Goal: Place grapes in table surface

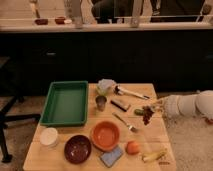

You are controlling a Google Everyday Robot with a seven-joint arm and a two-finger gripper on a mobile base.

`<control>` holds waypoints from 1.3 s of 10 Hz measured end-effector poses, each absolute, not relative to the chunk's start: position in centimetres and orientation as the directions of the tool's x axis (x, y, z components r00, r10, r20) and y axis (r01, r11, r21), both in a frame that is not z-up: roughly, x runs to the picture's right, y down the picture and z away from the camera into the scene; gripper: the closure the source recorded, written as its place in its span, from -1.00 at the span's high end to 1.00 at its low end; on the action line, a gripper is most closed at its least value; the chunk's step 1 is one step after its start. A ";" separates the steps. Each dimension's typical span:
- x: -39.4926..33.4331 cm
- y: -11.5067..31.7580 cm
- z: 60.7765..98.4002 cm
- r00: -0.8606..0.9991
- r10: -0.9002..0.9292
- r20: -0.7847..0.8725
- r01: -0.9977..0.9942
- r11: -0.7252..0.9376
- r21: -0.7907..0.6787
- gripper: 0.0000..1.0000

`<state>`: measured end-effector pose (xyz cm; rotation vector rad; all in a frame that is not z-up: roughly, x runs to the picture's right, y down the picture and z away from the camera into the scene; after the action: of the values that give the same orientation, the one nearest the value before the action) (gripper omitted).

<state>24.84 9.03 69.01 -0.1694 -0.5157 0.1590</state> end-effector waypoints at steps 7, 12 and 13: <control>24.9 9.0 69.0 0.858 0.194 0.475 -0.109 0.974 -0.200 -0.45; 24.9 9.0 69.0 0.858 0.194 0.475 -0.109 0.974 -0.200 0.40; 24.9 9.0 69.0 0.858 0.194 0.476 -0.109 0.974 -0.200 0.38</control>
<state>24.86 9.05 69.01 -0.1692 -0.5157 0.1596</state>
